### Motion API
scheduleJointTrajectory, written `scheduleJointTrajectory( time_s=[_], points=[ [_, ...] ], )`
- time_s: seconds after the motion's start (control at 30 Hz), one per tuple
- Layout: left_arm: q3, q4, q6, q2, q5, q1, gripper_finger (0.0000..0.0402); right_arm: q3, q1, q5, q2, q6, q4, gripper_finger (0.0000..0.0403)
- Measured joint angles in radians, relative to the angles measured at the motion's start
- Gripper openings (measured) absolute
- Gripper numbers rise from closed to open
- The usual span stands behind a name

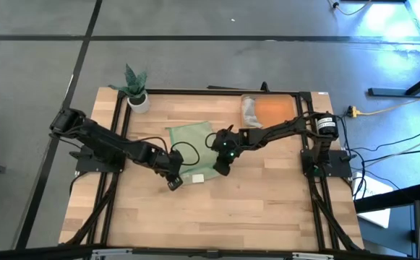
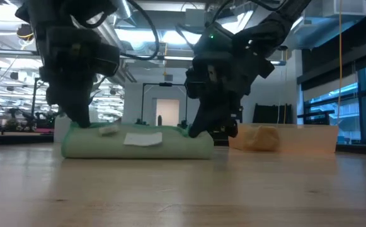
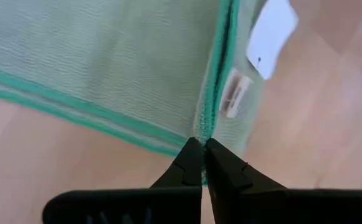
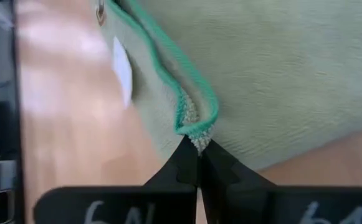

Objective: Roll microfiber towels into tight, uniform cylinder then place into a basket
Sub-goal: Roll the green microfiber towel

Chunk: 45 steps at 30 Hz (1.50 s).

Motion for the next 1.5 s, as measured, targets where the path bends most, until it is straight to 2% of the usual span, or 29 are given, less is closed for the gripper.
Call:
scheduleJointTrajectory(
  time_s=[0.2, 0.3, 0.4, 0.7, 0.8, 1.2, 1.5],
  points=[
    [0.001, -0.008, 0.000, 0.044, -0.080, -0.001, 0.0000, 0.001, 0.004, 0.070, 0.000, -0.025, -0.022, 0.0003],
    [0.001, -0.009, 0.012, 0.059, -0.106, -0.001, 0.0000, 0.001, 0.005, 0.051, 0.000, -0.047, -0.023, 0.0010],
    [0.001, -0.010, 0.050, 0.063, -0.112, -0.001, 0.0000, 0.001, 0.005, 0.016, 0.000, -0.035, -0.023, 0.0028],
    [0.001, -0.015, 0.056, 0.063, -0.120, 0.000, 0.0000, 0.001, 0.005, 0.084, 0.000, -0.046, -0.028, 0.0096],
    [0.001, -0.014, 0.055, 0.063, -0.125, 0.000, 0.0000, 0.001, -0.010, 0.085, 0.000, 0.020, -0.028, 0.0110],
    [0.001, -0.014, 0.053, 0.063, -0.145, 0.000, 0.0000, 0.043, -0.024, 0.056, -0.036, 0.020, -0.027, 0.0096],
    [0.001, -0.015, 0.053, 0.063, -0.145, 0.001, 0.0000, 0.080, 0.053, 0.061, -0.046, -0.170, -0.023, 0.0096]
  ],
)
